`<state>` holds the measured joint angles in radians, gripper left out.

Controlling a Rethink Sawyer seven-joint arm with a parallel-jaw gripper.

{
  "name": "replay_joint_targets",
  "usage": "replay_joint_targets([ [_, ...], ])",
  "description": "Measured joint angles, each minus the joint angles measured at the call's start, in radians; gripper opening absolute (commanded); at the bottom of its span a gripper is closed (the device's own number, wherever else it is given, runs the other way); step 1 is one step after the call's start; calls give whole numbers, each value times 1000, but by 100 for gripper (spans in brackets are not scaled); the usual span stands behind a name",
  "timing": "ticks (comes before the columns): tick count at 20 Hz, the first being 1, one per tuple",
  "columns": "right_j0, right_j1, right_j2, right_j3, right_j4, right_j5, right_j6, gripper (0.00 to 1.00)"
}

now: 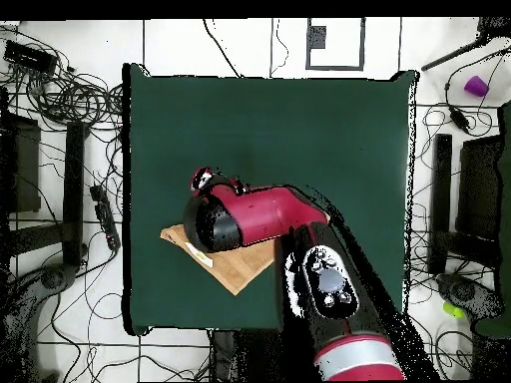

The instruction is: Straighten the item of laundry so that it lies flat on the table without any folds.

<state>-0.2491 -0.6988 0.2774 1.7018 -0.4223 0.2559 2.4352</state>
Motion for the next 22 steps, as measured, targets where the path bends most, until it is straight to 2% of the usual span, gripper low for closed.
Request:
replay_joint_targets([
  [5, -85, 52, 32, -20, -68, 0, 0, 100],
  [10, -97, 89, 33, -32, -117, -2, 0, 100],
  [14, -76, 141, 33, -44, -181, -36, 0, 100],
  [22, -9, 216, 30, -61, -197, -97, 0, 100],
])
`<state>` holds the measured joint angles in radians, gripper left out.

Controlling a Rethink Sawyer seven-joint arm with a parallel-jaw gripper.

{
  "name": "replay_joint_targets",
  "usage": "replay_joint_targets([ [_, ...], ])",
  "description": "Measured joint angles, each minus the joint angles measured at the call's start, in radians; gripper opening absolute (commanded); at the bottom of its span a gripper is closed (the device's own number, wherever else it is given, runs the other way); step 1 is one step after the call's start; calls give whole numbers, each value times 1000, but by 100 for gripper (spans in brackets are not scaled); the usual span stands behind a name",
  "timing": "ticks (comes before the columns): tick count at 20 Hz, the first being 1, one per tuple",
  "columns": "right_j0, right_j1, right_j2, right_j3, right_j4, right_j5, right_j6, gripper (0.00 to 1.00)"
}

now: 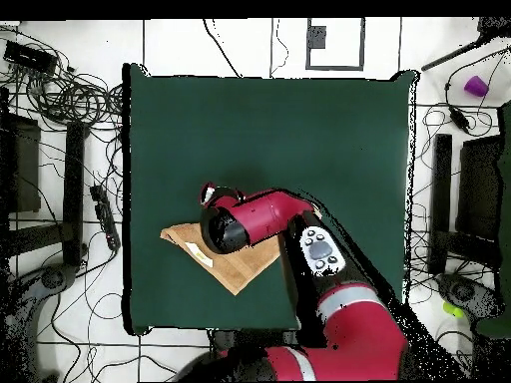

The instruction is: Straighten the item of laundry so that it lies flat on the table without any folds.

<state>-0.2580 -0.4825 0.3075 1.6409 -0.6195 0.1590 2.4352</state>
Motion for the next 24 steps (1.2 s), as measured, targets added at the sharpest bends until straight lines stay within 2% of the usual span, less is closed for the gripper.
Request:
replay_joint_targets([
  [9, 65, 22, -4, 2, 0, -117, 0, 100],
  [17, 48, -1, -5, 21, -4, -167, 0, 100],
  [24, 22, -37, -10, 52, -45, -205, 0, 100],
])
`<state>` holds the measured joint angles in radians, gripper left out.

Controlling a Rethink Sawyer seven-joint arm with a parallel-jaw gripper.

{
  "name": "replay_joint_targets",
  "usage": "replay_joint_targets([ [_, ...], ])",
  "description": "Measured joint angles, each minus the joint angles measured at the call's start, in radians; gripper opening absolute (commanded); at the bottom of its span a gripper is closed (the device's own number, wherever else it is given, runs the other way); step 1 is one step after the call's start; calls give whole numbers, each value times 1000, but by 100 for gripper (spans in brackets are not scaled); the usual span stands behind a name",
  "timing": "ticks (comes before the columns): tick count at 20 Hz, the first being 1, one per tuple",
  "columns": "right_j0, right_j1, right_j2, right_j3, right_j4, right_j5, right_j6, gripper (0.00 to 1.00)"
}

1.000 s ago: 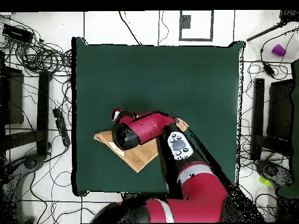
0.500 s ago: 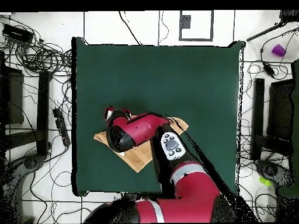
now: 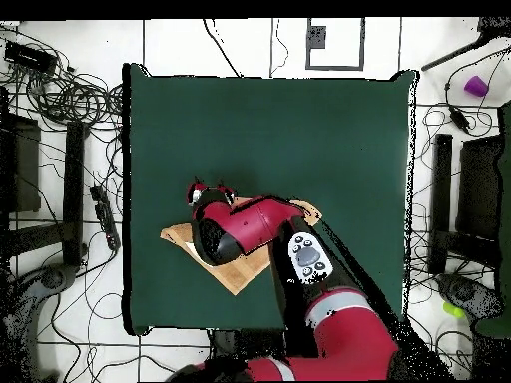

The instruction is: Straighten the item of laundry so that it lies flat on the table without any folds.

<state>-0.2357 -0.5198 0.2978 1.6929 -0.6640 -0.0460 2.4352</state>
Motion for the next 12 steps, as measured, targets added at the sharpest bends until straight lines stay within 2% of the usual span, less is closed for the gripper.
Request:
replay_joint_targets([
  [12, 32, -29, -66, 53, -42, -65, 0, 100],
])
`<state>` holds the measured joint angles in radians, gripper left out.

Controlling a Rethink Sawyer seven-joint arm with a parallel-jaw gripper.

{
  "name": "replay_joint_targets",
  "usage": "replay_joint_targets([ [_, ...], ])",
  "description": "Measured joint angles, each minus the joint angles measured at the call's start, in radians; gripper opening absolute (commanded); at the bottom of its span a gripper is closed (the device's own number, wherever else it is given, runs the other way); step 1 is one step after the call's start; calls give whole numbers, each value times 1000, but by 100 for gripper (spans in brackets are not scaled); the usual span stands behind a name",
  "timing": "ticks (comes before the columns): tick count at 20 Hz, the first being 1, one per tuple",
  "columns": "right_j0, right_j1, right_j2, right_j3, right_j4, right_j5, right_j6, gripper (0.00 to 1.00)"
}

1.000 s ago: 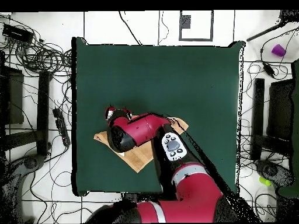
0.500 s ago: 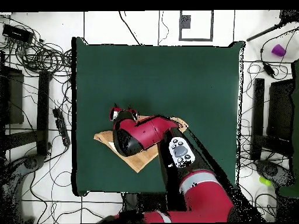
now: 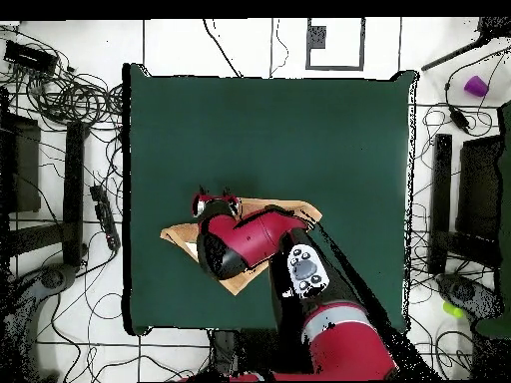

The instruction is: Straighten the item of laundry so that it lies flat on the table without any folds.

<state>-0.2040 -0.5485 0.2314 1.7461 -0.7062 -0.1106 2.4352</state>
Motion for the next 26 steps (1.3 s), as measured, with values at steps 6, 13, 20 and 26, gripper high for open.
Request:
replay_joint_targets([
  [6, -65, -12, 55, 50, -1, 81, 0, 100],
  [13, -152, -58, 103, 116, 51, 357, 0, 100],
  [20, -120, -106, 100, 165, 66, 606, 0, 100],
  [26, -52, -98, 97, 158, 66, 611, 0, 100],
])
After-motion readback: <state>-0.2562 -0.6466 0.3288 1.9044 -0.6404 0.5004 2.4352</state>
